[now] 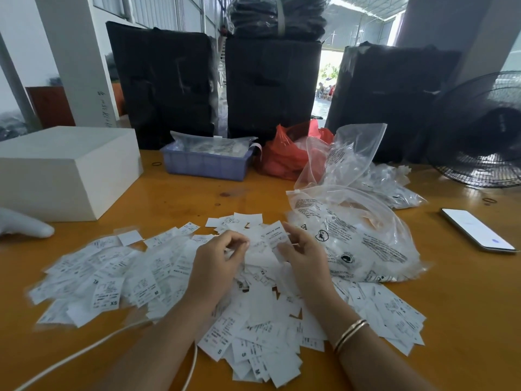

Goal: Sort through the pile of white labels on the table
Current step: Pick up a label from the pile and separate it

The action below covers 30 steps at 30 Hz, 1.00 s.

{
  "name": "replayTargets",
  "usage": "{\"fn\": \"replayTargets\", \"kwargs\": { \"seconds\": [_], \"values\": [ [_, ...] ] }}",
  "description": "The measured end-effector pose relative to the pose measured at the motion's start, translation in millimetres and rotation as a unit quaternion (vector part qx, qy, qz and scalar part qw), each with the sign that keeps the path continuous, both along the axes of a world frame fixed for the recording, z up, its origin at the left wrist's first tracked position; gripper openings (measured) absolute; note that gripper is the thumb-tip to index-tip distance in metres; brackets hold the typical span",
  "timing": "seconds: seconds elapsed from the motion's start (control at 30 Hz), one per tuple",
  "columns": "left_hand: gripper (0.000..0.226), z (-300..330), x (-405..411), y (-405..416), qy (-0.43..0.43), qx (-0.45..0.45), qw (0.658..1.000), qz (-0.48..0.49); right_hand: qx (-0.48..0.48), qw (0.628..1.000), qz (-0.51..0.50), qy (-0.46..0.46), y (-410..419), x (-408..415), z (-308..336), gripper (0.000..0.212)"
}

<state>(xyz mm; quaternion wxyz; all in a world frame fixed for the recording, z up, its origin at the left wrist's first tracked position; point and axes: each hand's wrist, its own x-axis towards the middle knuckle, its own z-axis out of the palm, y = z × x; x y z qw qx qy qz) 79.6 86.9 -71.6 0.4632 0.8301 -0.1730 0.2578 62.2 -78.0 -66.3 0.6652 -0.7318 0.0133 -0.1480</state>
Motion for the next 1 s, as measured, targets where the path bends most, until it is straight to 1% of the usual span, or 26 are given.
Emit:
{"fn": "replayTargets", "kwargs": {
  "seconds": [0.07,0.13,0.3,0.4,0.43,0.5,0.6,0.7,0.77,0.93,1.0],
  "values": [
    [0.006,-0.2,1.1,-0.5,0.012,-0.022,1.0,-0.007,0.036,0.999,0.005,0.014,-1.6,-0.6,2.6,0.03],
    [0.01,0.6,1.6,-1.4,0.022,-0.037,0.999,-0.024,0.043,0.999,0.011,0.013,-2.1,-1.9,4.7,0.023],
    [0.027,2.8,0.2,-1.2,0.046,-0.045,0.996,-0.058,0.069,0.997,0.025,0.005,-0.7,-2.5,6.4,0.009],
    [0.03,2.8,0.0,-1.5,0.039,-0.045,0.996,-0.062,0.102,0.994,0.042,0.001,-0.6,-3.5,7.3,0.005],
    [0.03,2.7,0.3,-1.7,0.034,-0.045,0.996,-0.064,0.113,0.992,0.05,-0.001,-0.5,-4.2,7.8,0.006],
    [0.03,2.6,0.6,-1.7,0.024,-0.04,0.997,-0.068,0.111,0.992,0.059,-0.005,-0.8,-4.8,8.7,0.015],
    [0.03,1.8,0.6,-1.9,0.011,-0.02,0.996,-0.08,0.077,0.994,0.072,-0.011,0.1,-5.0,7.8,0.025],
    [0.031,0.8,0.2,-1.8,0.006,-0.016,0.996,-0.09,0.033,0.997,0.061,-0.027,2.7,-5.1,8.0,0.032],
    [0.032,1.0,0.5,-1.9,0.008,-0.013,0.996,-0.09,0.023,0.998,0.048,-0.04,3.0,-4.2,7.6,0.032],
    [0.037,1.7,-1.1,-1.2,0.014,-0.015,0.996,-0.087,0.034,0.997,0.031,-0.062,3.5,-4.8,6.7,0.032],
    [0.041,2.3,-1.5,-0.9,0.019,-0.023,0.996,-0.088,0.009,0.997,0.035,-0.066,3.6,-5.5,6.7,0.036]
  ]
}}
